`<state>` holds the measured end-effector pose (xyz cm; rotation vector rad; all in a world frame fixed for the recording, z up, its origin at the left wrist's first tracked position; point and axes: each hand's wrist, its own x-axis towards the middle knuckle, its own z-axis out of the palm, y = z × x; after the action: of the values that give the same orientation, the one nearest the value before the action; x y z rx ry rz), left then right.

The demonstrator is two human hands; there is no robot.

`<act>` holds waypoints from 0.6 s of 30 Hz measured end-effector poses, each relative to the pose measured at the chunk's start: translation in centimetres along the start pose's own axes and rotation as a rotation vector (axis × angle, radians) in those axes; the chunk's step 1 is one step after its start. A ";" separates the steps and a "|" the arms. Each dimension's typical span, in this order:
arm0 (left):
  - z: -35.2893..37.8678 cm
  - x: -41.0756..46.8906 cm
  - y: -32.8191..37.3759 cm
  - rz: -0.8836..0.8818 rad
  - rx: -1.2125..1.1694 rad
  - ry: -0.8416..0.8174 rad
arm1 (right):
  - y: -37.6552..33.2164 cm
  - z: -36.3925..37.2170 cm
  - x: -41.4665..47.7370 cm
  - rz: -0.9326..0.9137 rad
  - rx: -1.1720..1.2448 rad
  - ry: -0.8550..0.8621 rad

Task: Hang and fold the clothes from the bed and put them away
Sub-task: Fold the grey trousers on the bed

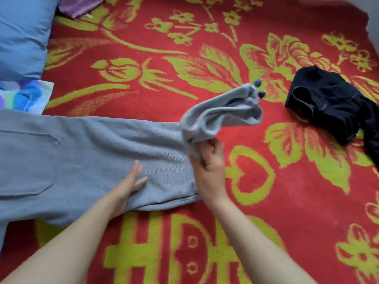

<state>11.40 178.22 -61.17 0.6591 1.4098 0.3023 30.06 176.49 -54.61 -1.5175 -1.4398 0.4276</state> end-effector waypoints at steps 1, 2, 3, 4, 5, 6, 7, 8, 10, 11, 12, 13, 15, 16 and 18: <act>-1.2 -0.3 0.1 0.012 -0.227 0.056 | -0.8 1.7 -1.3 0.006 -0.042 -0.162; -2.7 -0.6 -0.1 0.012 -0.415 0.079 | -1.4 3.3 -2.8 0.044 -0.138 -0.390; -4.0 -0.9 -0.3 0.000 -0.562 0.079 | -1.2 4.1 -4.4 0.090 -0.281 -0.644; -5.2 -1.1 -0.6 -0.011 -0.653 0.082 | -0.6 4.4 -5.8 0.118 -0.402 -0.855; -5.9 -1.4 -0.9 -0.027 -0.693 0.082 | -0.1 4.4 -7.2 0.142 -0.461 -0.985; -6.2 -1.5 -1.2 -0.046 -0.683 0.093 | 0.3 4.0 -8.1 0.167 -0.485 -1.021; -6.0 -1.4 -1.3 -0.056 -0.616 0.120 | 0.7 3.3 -8.8 0.186 -0.490 -0.990; -5.7 -1.3 -1.5 -0.048 -0.529 0.172 | 1.0 2.9 -9.2 0.180 -0.499 -0.929; -4.6 -0.5 -1.8 0.002 -0.386 0.316 | 1.8 1.9 -9.4 0.186 -0.555 -0.743; -4.0 -0.2 -1.8 0.026 -0.372 0.383 | 2.3 1.5 -9.2 0.231 -0.613 -0.657; -3.6 -0.2 -1.7 0.057 -0.375 0.441 | 2.8 1.1 -8.7 0.321 -0.663 -0.598; -3.3 -0.2 -1.7 0.096 -0.361 0.494 | 3.3 0.9 -8.0 0.461 -0.668 -0.561; -3.6 -0.4 -2.3 0.186 -0.302 0.572 | 4.1 0.8 -6.6 0.806 -0.471 -0.501; -3.9 -0.8 -2.5 0.228 -0.266 0.584 | 4.5 1.0 -6.3 0.921 -0.312 -0.463; -4.6 -1.7 -3.5 0.265 -0.107 0.614 | 4.5 1.3 -6.1 1.036 -0.142 -0.390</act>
<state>6.03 175.68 -61.97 0.6957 1.8707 0.8374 30.14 172.26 -61.00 -2.3235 -0.8401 1.3100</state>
